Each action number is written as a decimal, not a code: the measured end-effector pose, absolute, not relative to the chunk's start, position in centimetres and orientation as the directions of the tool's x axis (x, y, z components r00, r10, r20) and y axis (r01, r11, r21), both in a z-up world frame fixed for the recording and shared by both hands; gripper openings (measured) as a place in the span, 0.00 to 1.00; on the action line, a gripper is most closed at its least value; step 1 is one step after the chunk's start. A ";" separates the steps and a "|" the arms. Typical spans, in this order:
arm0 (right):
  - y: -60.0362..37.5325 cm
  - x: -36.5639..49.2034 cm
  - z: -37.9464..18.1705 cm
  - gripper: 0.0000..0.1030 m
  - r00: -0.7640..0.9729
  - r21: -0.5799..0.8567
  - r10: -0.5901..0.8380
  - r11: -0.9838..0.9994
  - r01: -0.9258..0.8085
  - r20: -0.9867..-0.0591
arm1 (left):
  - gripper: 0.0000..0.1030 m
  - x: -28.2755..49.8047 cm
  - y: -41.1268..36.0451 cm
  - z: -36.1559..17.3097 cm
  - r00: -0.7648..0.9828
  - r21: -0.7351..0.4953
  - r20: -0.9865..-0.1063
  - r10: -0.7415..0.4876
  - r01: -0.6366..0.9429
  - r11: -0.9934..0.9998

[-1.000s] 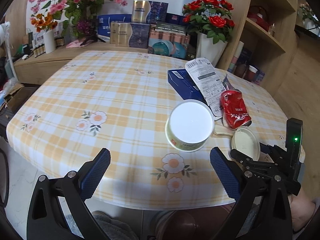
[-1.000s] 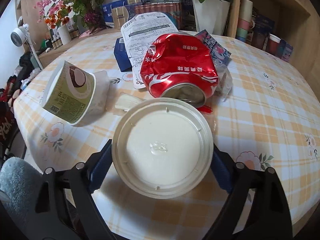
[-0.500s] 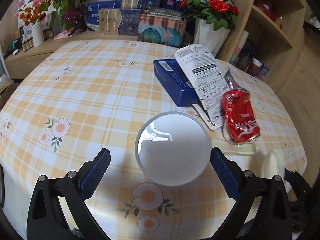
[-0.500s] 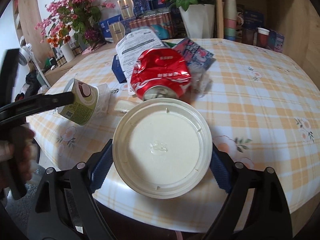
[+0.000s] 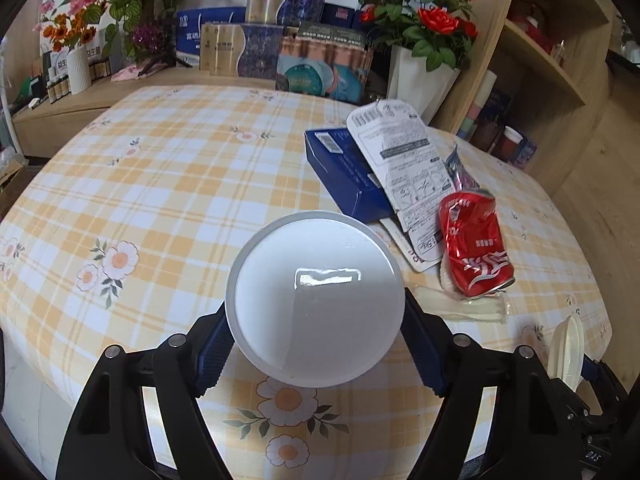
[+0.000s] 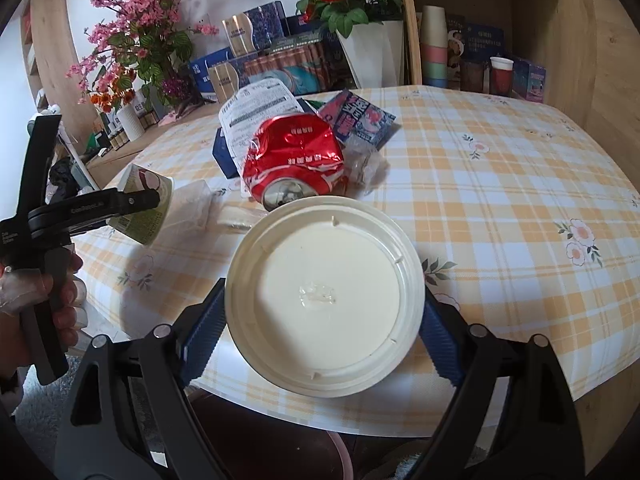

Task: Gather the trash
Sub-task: 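Carry both lids down over the brown bin and open both tools to drop them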

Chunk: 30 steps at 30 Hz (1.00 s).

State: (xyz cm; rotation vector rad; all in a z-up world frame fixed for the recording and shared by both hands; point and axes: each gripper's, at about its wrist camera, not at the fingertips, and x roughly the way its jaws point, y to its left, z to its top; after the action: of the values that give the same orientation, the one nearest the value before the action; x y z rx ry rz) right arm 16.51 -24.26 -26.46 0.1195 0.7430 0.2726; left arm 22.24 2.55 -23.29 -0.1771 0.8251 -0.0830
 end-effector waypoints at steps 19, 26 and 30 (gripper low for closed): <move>-24.0 9.3 -23.9 0.84 0.770 0.177 0.319 0.948 -0.265 -0.552 | 0.73 9.6 1.5 -15.6 0.771 -0.168 -0.609 -0.187 0.106 0.980; -22.8 6.6 -23.0 0.84 0.769 0.150 0.330 0.943 -0.298 -0.548 | 0.73 6.3 1.3 -15.2 0.757 -0.189 -0.613 -0.225 0.135 0.973; -22.0 5.4 -22.7 0.84 0.765 0.135 0.335 0.940 -0.314 -0.550 | 0.73 4.8 1.7 -14.6 0.762 -0.202 -0.604 -0.233 0.136 0.970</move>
State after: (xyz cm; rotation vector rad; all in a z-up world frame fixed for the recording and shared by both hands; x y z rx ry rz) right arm 5.39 -22.03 -22.66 0.0360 0.6039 0.3525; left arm 4.77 1.69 -14.63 -0.1496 0.6757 -0.2018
